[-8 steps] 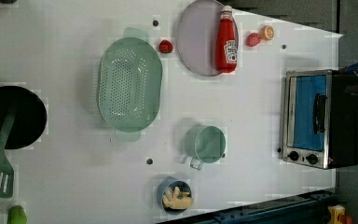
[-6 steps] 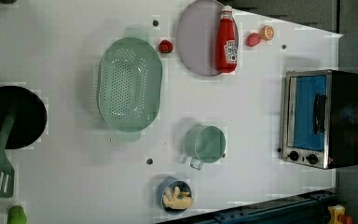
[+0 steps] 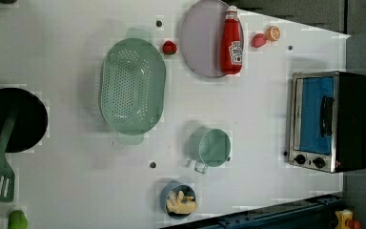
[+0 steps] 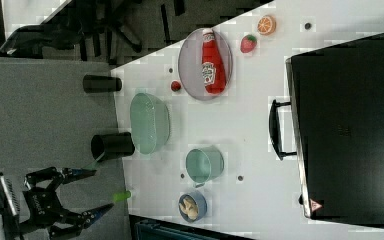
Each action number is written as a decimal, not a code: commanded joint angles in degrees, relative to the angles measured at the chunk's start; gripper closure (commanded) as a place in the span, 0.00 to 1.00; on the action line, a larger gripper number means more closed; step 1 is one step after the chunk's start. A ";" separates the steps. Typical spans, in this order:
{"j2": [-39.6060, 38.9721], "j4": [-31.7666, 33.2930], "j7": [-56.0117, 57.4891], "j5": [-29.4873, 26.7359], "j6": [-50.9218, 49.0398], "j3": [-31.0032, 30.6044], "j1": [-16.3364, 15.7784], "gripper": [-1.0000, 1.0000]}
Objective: Flap open oven.
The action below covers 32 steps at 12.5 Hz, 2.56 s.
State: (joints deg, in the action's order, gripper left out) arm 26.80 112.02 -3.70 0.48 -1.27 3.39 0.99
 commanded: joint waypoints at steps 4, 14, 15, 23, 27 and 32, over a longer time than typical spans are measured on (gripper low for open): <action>-3.23 1.82 -3.37 0.02 -0.12 0.57 0.23 0.66; -5.67 6.19 34.12 8.27 7.52 10.96 0.98 0.82; -6.42 6.67 38.57 9.74 9.03 12.11 1.05 0.82; -19.41 8.65 65.28 11.36 29.48 20.22 1.29 0.82; -26.23 9.00 67.36 11.18 34.84 21.51 1.32 0.82; -32.90 12.62 67.34 11.01 43.05 21.80 1.32 0.82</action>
State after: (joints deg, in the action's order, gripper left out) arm -6.24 123.77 60.93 11.38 40.01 24.89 2.52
